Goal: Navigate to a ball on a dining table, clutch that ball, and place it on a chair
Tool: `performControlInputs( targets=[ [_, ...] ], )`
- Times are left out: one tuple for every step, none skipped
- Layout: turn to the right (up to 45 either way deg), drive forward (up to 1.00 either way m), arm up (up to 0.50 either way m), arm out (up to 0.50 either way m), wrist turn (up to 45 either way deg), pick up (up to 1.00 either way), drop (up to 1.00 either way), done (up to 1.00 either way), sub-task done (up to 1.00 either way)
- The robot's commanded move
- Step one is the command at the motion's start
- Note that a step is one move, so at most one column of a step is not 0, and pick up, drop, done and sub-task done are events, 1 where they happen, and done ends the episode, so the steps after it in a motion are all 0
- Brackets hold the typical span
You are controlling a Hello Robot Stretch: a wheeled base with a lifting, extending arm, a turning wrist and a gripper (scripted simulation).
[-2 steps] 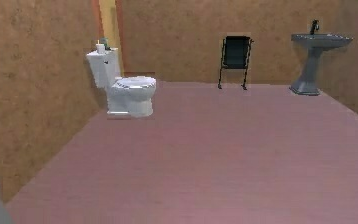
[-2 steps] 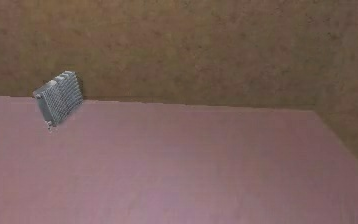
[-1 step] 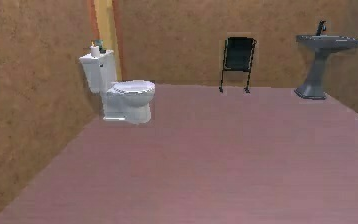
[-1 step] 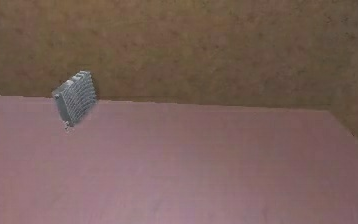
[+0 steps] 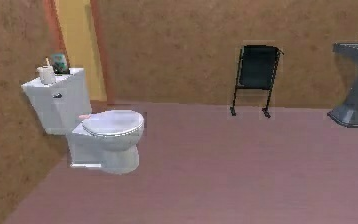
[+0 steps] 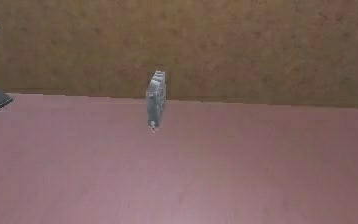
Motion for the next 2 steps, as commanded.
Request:
performControlInputs(
  targets=[
    [0.0, 1.0, 0.0, 0.0, 0.0, 0.0, 0.0, 0.0, 0.0],
    [3.0, 0.0, 0.0, 0.0, 0.0, 0.0, 0.0, 0.0, 0.0]
  ],
)
